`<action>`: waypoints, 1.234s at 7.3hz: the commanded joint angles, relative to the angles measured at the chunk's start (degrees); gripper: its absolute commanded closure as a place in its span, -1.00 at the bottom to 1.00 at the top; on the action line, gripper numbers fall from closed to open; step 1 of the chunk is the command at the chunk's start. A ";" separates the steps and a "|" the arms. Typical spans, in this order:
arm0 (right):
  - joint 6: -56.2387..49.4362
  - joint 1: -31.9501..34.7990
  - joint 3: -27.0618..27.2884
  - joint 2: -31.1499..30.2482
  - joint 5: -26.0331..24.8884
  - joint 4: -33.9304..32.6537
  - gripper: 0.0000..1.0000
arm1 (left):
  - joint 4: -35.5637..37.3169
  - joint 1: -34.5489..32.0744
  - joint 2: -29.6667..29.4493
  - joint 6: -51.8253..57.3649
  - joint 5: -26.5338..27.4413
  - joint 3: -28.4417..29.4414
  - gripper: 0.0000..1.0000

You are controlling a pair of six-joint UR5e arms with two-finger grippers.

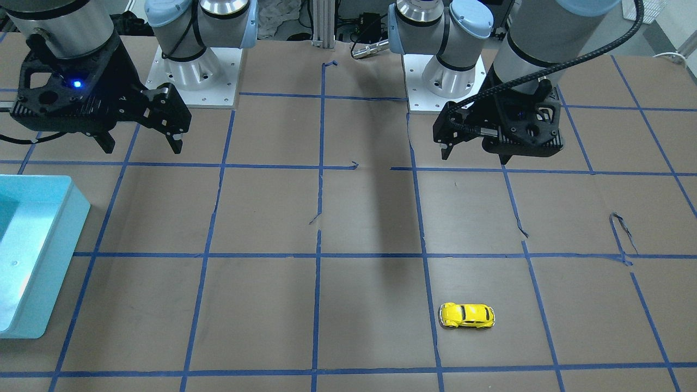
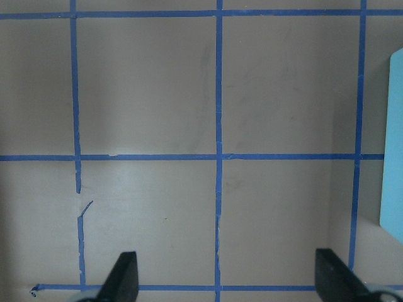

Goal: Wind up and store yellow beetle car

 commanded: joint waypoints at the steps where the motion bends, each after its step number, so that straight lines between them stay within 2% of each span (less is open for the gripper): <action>1: -0.04 0.00 0.01 0.00 -0.06 0.00 -1.00 | -0.03 0.00 0.06 0.00 0.00 -0.28 -1.00; 9: 0.05 0.00 -0.17 0.00 0.03 0.00 -1.00 | 0.15 0.08 0.50 2.02 -0.18 -0.10 -1.00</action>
